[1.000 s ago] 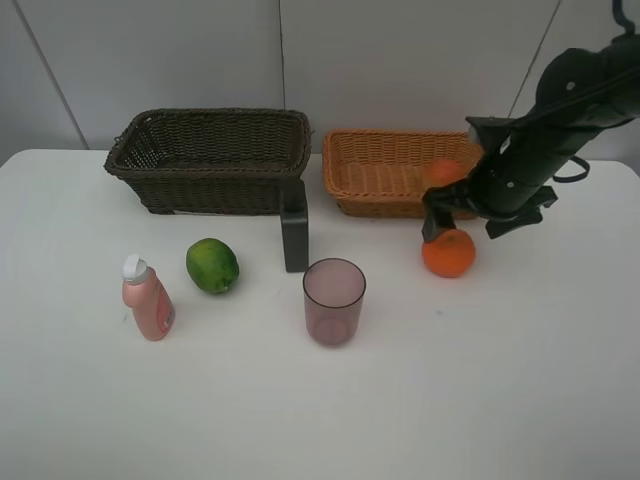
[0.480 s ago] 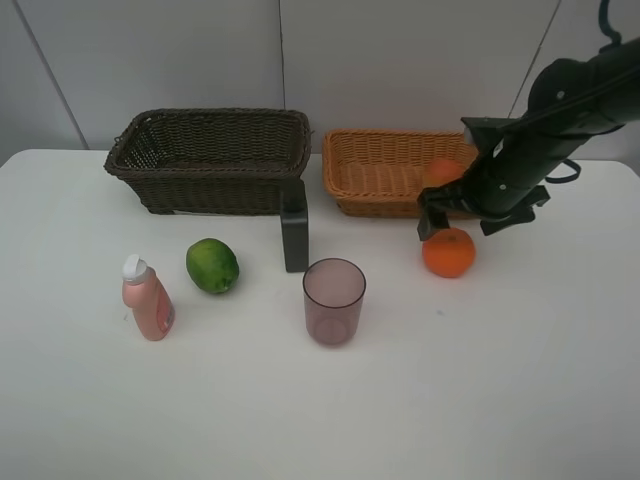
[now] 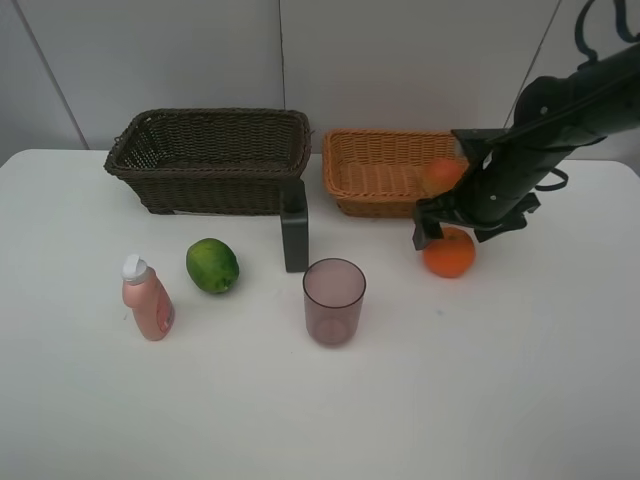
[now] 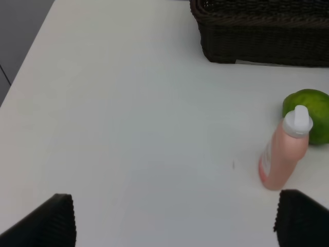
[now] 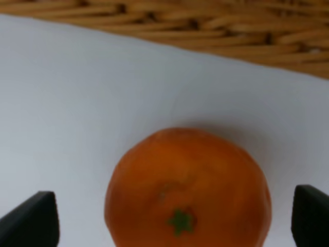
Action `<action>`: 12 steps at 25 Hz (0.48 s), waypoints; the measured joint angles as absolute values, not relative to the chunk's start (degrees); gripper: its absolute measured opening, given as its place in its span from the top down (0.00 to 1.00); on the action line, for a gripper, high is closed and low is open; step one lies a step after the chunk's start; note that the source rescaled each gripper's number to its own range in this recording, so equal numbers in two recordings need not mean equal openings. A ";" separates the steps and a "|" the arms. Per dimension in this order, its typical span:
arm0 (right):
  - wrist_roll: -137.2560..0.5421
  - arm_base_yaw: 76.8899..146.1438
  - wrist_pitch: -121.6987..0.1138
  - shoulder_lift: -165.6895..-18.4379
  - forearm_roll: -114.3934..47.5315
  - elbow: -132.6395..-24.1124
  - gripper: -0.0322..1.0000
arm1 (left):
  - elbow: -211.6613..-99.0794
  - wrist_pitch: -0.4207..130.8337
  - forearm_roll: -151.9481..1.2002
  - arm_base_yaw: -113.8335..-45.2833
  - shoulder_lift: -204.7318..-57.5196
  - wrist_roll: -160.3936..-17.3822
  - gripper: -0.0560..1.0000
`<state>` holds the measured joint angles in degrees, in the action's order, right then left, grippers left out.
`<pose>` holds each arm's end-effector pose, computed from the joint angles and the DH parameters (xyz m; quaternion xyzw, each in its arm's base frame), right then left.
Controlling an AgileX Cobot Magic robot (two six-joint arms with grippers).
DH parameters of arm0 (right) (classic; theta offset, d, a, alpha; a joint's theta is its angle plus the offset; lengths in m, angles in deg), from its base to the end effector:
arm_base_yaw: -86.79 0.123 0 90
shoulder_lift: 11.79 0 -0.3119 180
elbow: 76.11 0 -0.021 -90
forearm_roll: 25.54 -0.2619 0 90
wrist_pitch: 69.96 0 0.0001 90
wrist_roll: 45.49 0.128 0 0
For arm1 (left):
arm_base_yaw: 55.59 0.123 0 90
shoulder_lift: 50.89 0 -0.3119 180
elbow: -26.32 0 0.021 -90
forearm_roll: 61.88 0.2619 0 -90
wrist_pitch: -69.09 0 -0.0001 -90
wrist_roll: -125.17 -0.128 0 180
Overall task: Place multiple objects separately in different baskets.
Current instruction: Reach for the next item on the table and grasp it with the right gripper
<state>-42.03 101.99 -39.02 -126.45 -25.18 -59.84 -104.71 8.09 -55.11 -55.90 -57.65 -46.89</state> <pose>0.3683 0.0996 0.1291 -0.1034 0.9821 0.0235 0.1558 0.0088 0.0132 0.2675 -0.0593 0.8479 0.0212 0.5265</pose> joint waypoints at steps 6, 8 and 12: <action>-42.03 102.05 -39.77 -128.58 -24.45 -59.63 0.00 | -104.71 8.09 -55.11 -55.90 -57.65 -46.89 0.00; -42.03 102.05 -40.53 -129.09 -24.04 -59.63 0.00 | -104.71 8.09 -55.11 -55.90 -57.65 -46.89 0.00; -42.03 102.23 -41.17 -130.52 -23.98 -59.63 0.00 | -104.71 8.09 -55.11 -55.90 -57.65 -46.89 0.00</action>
<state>-42.03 102.23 -41.17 -130.52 -23.98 -59.63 -104.71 8.09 -55.11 -55.90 -57.65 -46.89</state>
